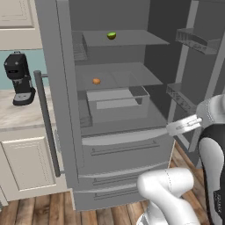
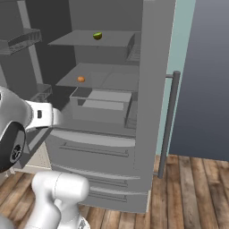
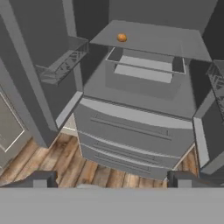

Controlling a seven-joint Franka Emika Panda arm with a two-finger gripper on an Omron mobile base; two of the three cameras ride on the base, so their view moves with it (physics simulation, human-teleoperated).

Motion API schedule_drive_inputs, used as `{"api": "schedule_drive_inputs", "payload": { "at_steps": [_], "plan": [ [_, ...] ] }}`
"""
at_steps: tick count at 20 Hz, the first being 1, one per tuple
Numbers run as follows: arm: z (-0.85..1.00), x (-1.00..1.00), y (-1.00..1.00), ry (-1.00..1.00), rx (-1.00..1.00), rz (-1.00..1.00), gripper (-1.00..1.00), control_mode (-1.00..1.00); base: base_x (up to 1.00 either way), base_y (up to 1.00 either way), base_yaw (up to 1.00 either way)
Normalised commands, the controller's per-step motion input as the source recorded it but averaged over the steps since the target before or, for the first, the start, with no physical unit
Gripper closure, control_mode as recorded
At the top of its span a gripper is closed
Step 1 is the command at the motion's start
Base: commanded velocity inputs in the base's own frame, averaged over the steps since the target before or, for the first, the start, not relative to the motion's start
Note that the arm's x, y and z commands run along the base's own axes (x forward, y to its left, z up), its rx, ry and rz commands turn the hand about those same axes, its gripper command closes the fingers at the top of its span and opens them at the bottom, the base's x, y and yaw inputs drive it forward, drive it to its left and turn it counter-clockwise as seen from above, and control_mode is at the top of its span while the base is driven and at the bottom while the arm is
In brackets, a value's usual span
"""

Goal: Retrieve the kiwi and tangerine from the fridge and place them into the bowl on the dining table.

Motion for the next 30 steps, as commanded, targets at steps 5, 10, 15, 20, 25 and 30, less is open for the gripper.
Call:
{"api": "schedule_drive_inputs", "payload": {
  "at_steps": [5, 10, 15, 20, 25, 30],
  "plan": [
    [-0.01, -0.07, -0.02, 0.02, -0.15, -0.05, -1.00, -1.00, 0.00, 0.00, 0.00],
    [-0.15, -0.19, -0.41, -0.06, 0.00, -0.13, -1.00, -1.00, 0.00, 0.00, 0.00],
    [-0.19, -0.25, -0.26, -0.14, 0.00, -0.08, -1.00, -1.00, 0.00, 0.00, 0.00],
    [-0.02, 0.00, 0.00, -0.08, 0.01, -0.02, -1.00, -1.00, 0.00, 0.00, 0.00],
    [0.00, 0.00, 0.00, 0.00, 0.00, 0.00, -1.00, -1.00, 0.00, 0.00, 0.00],
    [0.00, 0.00, 0.00, 0.00, 0.00, 0.00, -1.00, -1.00, 0.00, 0.00, 0.00]
  ]
}}
